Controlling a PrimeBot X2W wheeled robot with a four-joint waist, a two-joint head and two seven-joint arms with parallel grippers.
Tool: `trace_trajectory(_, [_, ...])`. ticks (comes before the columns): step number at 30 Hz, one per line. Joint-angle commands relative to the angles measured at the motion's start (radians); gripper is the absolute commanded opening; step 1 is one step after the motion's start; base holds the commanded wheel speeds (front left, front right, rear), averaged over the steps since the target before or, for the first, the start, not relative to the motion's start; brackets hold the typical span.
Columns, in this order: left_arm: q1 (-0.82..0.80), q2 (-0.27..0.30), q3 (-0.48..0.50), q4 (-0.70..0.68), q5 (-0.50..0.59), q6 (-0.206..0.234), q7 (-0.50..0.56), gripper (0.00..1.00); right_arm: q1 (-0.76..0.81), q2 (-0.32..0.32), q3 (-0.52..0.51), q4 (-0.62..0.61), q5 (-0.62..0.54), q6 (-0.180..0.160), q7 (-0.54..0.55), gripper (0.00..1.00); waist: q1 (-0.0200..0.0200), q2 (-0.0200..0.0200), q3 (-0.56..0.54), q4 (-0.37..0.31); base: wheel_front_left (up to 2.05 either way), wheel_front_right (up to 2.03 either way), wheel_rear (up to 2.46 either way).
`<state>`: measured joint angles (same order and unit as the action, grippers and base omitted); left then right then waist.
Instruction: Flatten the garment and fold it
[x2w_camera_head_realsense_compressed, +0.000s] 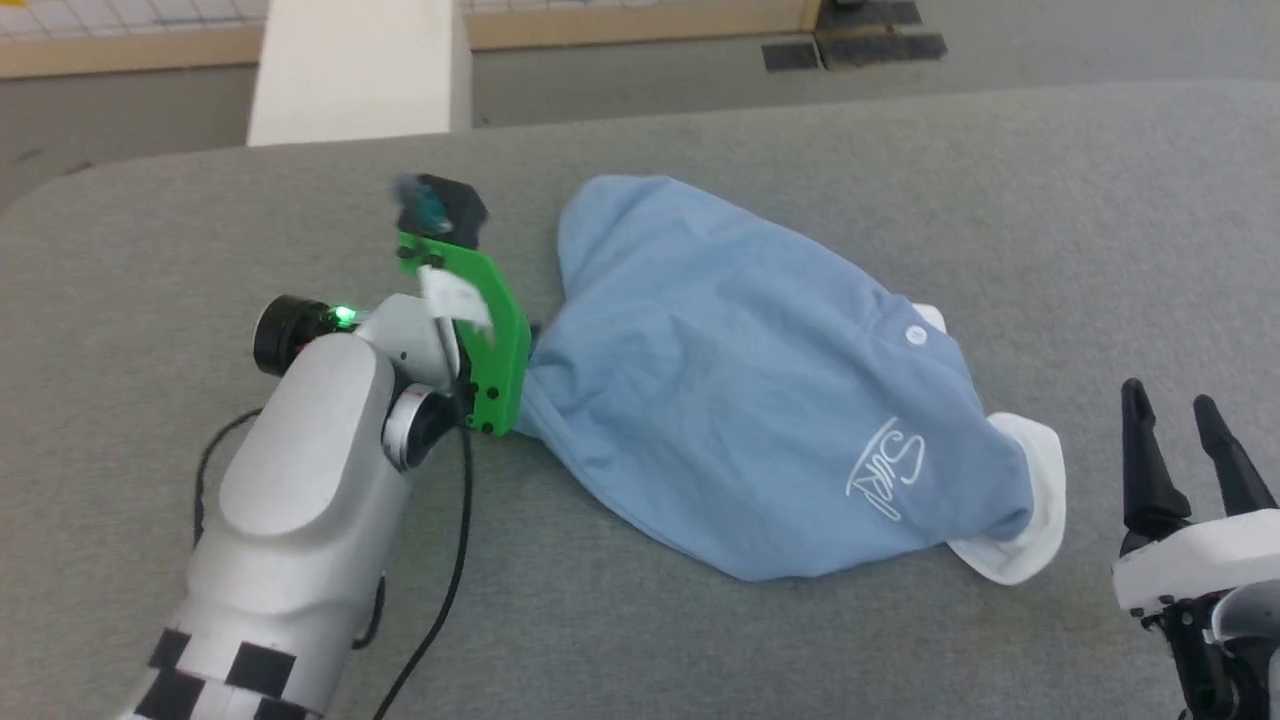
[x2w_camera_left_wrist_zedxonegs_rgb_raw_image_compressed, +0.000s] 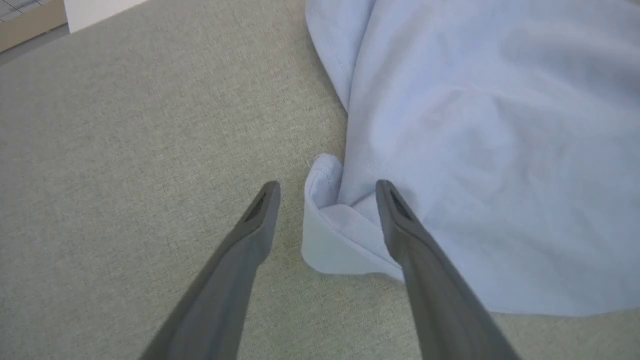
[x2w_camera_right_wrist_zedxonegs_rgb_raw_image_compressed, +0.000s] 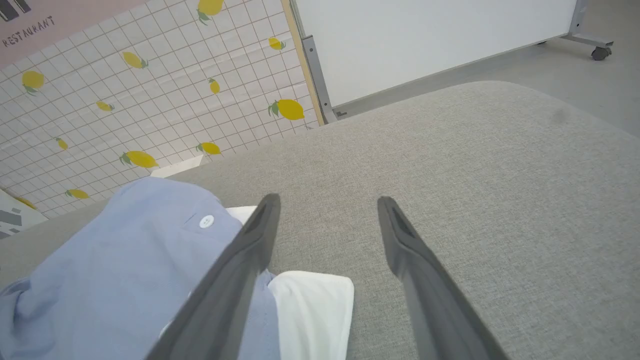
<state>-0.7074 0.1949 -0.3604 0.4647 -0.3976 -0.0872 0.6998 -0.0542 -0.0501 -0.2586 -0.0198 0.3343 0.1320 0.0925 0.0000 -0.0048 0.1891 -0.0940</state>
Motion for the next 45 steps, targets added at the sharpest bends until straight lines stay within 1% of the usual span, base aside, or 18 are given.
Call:
trace_trajectory(1, [-0.022, 0.017, -0.017, 0.013, 0.012, -0.001, 0.06, 1.0, -0.015, 0.0, 0.006, 0.005, 0.005, -0.001, -0.015, 1.0, 0.0, 0.0048, 0.044, -0.042, 0.0, 0.0, 0.0])
trace_trajectory(6, [-0.02, 0.055, -0.077, 0.033, 0.035, -0.011, 0.204, 1.0, -0.02, 0.0, 0.013, 0.025, 0.011, -0.001, -0.044, 1.0, 0.0, 0.0048, 0.078, -0.067, 0.0, 0.0, 0.0])
trace_trajectory(9, [0.011, 0.079, -0.109, 0.044, 0.044, -0.018, 0.26, 1.0, -0.024, 0.0, 0.019, 0.033, 0.014, -0.001, -0.056, 1.0, 0.0, 0.0048, 0.09, -0.076, 0.0, 0.0, 0.0])
trace_trajectory(12, [0.052, 0.079, -0.123, 0.034, 0.016, -0.025, 0.281, 1.0, -0.023, 0.0, 0.019, 0.039, 0.015, -0.001, -0.067, 1.0, 0.0, 0.0048, 0.097, -0.073, 0.0, 0.0, 0.0])
trace_trajectory(13, [0.061, 0.078, -0.122, 0.028, 0.008, -0.026, 0.279, 0.8, -0.024, 0.0, 0.02, 0.04, 0.013, -0.001, -0.068, 1.0, 0.0, 0.0048, 0.099, -0.071, 0.0, 0.0, 0.0])
trace_trajectory(14, [0.07, 0.078, -0.119, 0.02, -0.002, -0.027, 0.269, 0.03, -0.026, 0.0, 0.023, 0.043, 0.011, -0.001, -0.069, 1.0, 0.0, 0.0048, 0.1, -0.068, 0.0, 0.0, 0.0])
trace_trajectory(15, [0.075, 0.077, -0.117, 0.016, -0.007, -0.027, 0.26, 0.0, -0.028, 0.0, 0.025, 0.044, 0.011, -0.001, -0.071, 1.0, 0.0, 0.0048, 0.099, -0.064, 0.0, 0.0, 0.0])
trace_trajectory(19, [0.085, 0.065, -0.077, -0.008, -0.046, -0.021, 0.186, 0.0, -0.036, 0.0, 0.028, 0.052, 0.005, -0.001, -0.074, 1.0, 0.0, 0.0048, 0.083, -0.045, 0.0, 0.0, 0.0])
trace_trajectory(22, [0.072, 0.052, -0.023, -0.034, -0.085, -0.01, 0.109, 0.0, -0.038, 0.0, 0.023, 0.059, -0.006, -0.001, -0.067, 1.0, 0.0, 0.0048, 0.062, -0.025, 0.0, 0.0, 0.0])
trace_trajectory(24, [0.055, 0.044, 0.036, -0.059, -0.123, 0.004, 0.045, 0.0, -0.038, 0.0, 0.02, 0.062, -0.015, -0.001, -0.059, 1.0, 0.0, 0.0048, 0.045, -0.008, 0.0, 0.0, 0.0])
trace_trajectory(27, [0.04, 0.054, 0.118, -0.089, -0.172, 0.028, -0.012, 0.0, -0.036, 0.0, 0.018, 0.064, -0.022, -0.001, -0.046, 1.0, 0.0, 0.0048, 0.023, 0.014, 0.0, 0.0, 0.0])
trace_trajectory(29, [0.042, 0.076, 0.174, -0.113, -0.196, 0.048, -0.042, 0.0, -0.035, 0.0, 0.015, 0.064, -0.025, -0.001, -0.037, 1.0, 0.0, 0.0048, 0.011, 0.029, 0.0, 0.0, 0.0])
trace_trajectory(33, [0.099, 0.145, 0.268, -0.152, -0.219, 0.091, -0.073, 0.0, -0.031, 0.0, 0.01, 0.062, -0.033, -0.001, -0.025, 1.0, 0.0, 0.0048, -0.008, 0.057, 0.0, 0.0, 0.0])
trace_trajectory(36, [0.181, 0.185, 0.342, -0.166, -0.237, 0.142, -0.089, 0.0, -0.029, 0.0, 0.008, 0.061, -0.035, -0.001, -0.017, 1.0, 0.0, 0.0048, -0.016, 0.077, 0.0, 0.0, 0.0])
trace_trajectory(39, [0.271, 0.201, 0.404, -0.16, -0.263, 0.182, -0.097, 0.0, -0.029, 0.0, 0.01, 0.059, -0.038, -0.001, -0.009, 1.0, 0.0, 0.0048, -0.018, 0.092, 0.0, 0.0, 0.0])
trace_trajectory(42, [0.368, 0.2, 0.449, -0.131, -0.289, 0.214, -0.095, 0.0, -0.033, 0.0, 0.016, 0.055, -0.041, -0.001, -0.002, 1.0, 0.0, 0.0048, -0.016, 0.1, 0.0, 0.0, 0.0])
trace_trajectory(45, [0.436, 0.176, 0.463, -0.11, -0.319, 0.216, -0.085, 0.0, -0.034, 0.0, 0.014, 0.048, -0.043, -0.001, 0.004, 1.0, 0.0, 0.0048, -0.011, 0.111, 0.0, 0.0, 0.0])
